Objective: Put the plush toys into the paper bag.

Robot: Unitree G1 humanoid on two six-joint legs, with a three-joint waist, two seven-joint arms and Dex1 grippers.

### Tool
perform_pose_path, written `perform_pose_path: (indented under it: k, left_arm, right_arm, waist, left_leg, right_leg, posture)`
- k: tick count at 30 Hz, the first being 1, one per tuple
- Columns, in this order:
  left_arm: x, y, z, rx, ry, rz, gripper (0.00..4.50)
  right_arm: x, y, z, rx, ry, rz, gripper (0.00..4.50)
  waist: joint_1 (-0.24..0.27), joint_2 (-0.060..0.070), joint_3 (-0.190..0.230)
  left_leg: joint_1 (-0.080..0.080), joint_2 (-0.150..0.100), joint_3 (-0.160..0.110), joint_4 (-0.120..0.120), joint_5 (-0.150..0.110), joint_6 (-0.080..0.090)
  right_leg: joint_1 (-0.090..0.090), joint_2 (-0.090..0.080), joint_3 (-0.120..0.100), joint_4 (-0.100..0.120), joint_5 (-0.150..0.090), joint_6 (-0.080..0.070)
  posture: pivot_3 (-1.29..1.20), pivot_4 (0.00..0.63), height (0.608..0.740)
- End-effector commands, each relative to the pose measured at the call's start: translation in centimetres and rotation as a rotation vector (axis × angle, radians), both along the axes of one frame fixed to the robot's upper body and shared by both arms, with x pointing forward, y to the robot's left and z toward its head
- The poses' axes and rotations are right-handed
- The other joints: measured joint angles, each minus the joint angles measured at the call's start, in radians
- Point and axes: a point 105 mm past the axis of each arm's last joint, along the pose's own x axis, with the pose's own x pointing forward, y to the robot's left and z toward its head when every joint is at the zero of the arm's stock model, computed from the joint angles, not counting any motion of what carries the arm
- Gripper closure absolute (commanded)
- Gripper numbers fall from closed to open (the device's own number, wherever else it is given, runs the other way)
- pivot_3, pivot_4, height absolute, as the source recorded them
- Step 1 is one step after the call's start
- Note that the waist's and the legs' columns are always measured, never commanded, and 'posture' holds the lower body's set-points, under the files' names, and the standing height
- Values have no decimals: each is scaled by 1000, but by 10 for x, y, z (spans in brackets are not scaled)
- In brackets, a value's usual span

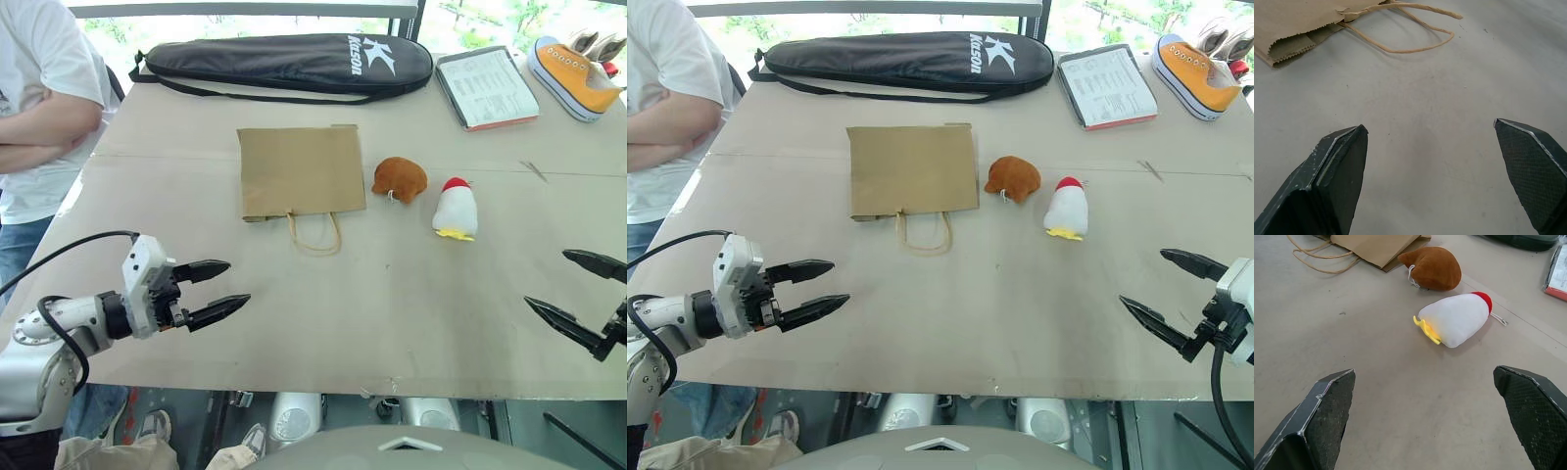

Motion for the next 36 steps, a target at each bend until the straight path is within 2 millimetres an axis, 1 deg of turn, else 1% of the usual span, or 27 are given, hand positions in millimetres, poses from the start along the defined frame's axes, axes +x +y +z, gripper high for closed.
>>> perform_pose_path:
  k: [1,4,6,10,12,14,17,18,19,20,21,22,23,24,25,26,27,28,30,31,33,36]
  left_arm:
    - [13,-10,14,11,-103,-29,43]
    - [40,-27,26,54,-249,-45,43]
    - [49,-33,27,121,-305,-97,43]
    - [64,-41,26,296,-438,-202,43]
    - [79,-48,24,405,-531,-263,43]
    - [88,-51,22,453,-581,-289,43]
    - [98,-71,13,485,-635,-389,43]
    - [101,-77,13,466,-644,-402,420]
    - [102,-80,13,455,-648,-411,554]
    - [102,-82,13,445,-644,-417,847]
    - [103,-82,12,439,-643,-419,1304]
    - [104,-82,12,440,-645,-422,1783]
    - [105,-82,11,440,-646,-427,2325]
    - [105,-83,11,426,-645,-427,2740]
    - [105,-85,12,406,-641,-424,3404]
    - [106,-87,15,351,-616,-399,3794]
    - [106,-89,17,312,-597,-381,4308]
    - [107,-93,27,177,-529,-325,4500]
    - [99,-104,46,-59,-396,-291,4500]
    - [95,-108,53,-134,-347,-293,4500]
    - [89,-113,63,-228,-276,-288,4500]
    - [83,-120,74,-328,-191,-273,4500]
  right_arm:
    - [3,4,10,9,-60,21,0]
    - [9,26,17,64,-107,83,0]
    - [9,39,20,86,-124,129,0]
    - [5,63,25,98,-148,208,0]
    - [6,75,25,95,-165,228,0]
    - [7,80,25,94,-174,227,0]
    - [13,88,13,90,-149,197,0]
    - [12,90,10,102,-132,198,0]
    - [12,92,8,115,-119,199,255]
    - [13,93,7,130,-112,186,548]
    - [15,93,7,135,-118,174,873]
    - [15,95,7,154,-107,177,1322]
    - [15,97,7,163,-103,179,1879]
    - [17,98,6,164,-102,175,2305]
    - [18,99,5,165,-102,171,2979]
    - [19,101,5,167,-107,173,3331]
    - [20,103,5,169,-110,176,3881]
    - [24,106,4,169,-115,172,4371]
    - [31,113,3,162,-127,180,4447]
    - [36,118,3,163,-137,183,4447]
    - [49,129,3,168,-157,188,4447]
    - [73,154,2,161,-174,219,4447]
  waist:
    - [0,0,0]
    - [6,0,0]
    - [4,0,0]
    - [-1,0,-1]
    - [1,0,-1]
    - [4,0,-1]
    - [5,-1,-1]
    - [4,-1,-1]
    - [4,-1,-1]
    - [3,-1,-1]
    - [1,-1,-1]
    - [-1,-1,-1]
    - [-3,-1,-1]
    - [-3,-1,-1]
    - [-2,-1,-1]
    - [-1,-1,-1]
    - [-1,-1,-1]
    - [1,-1,-1]
    - [0,-2,0]
    - [-1,-2,0]
    - [-3,-2,0]
    - [-9,-2,0]
  left_leg:
    - [0,0,0,0,0,0]
    - [2,-1,-1,0,0,0]
    - [7,-1,-1,0,0,0]
    - [11,-1,2,-3,-1,2]
    - [11,-1,3,-3,-1,1]
    - [10,-1,3,-2,-1,2]
    - [10,-2,4,-1,-2,3]
    - [10,-2,4,-1,-2,3]
    - [10,-2,5,-1,-2,3]
    - [10,-2,5,-1,-2,3]
    - [10,-2,5,-1,-1,2]
    - [10,-2,5,-1,-1,2]
    - [10,-2,5,-1,-1,1]
    - [10,-2,5,-1,-1,1]
    - [10,-1,5,-1,-1,1]
    - [10,-1,5,-1,-1,1]
    - [10,-1,5,-1,-1,2]
    - [10,-1,5,-1,-1,2]
    - [9,-1,4,1,-1,2]
    - [9,-1,4,1,-1,2]
    - [9,-1,4,1,-1,1]
    - [10,-1,4,1,-1,1]
  right_leg:
    - [0,0,0,0,0,0]
    - [3,0,-1,0,0,0]
    - [8,0,-1,0,0,0]
    - [10,1,4,-1,-1,1]
    - [9,1,5,-1,-1,1]
    - [10,1,4,-1,-1,1]
    - [10,0,5,-1,-1,1]
    - [10,0,6,-1,-1,1]
    - [10,0,6,-1,-1,1]
    - [10,0,7,-1,-2,2]
    - [10,1,7,-1,-2,2]
    - [9,1,7,-1,-2,2]
    - [9,1,7,-1,-2,2]
    - [9,1,7,-1,-2,2]
    - [9,2,7,0,-2,2]
    - [9,2,7,0,-2,2]
    - [9,2,7,0,-2,2]
    - [9,1,7,0,-2,2]
    - [9,1,7,0,-2,2]
    - [9,1,7,0,-2,2]
    - [9,1,7,0,-2,2]
    - [9,1,8,1,-2,2]
  posture:
    - [0,150,740]
    - [0,150,740]
    - [0,150,740]
    - [0,150,740]
    - [0,150,740]
    - [0,150,740]
    - [0,150,740]
    - [0,150,740]
    - [0,150,740]
    - [0,150,740]
    - [0,150,740]
    - [0,150,740]
    - [0,150,740]
    - [0,150,740]
    - [0,150,740]
    - [0,150,740]
    - [0,150,740]
    - [0,150,740]
    - [0,150,740]
    - [0,150,740]
    - [0,150,740]
    - [0,150,740]
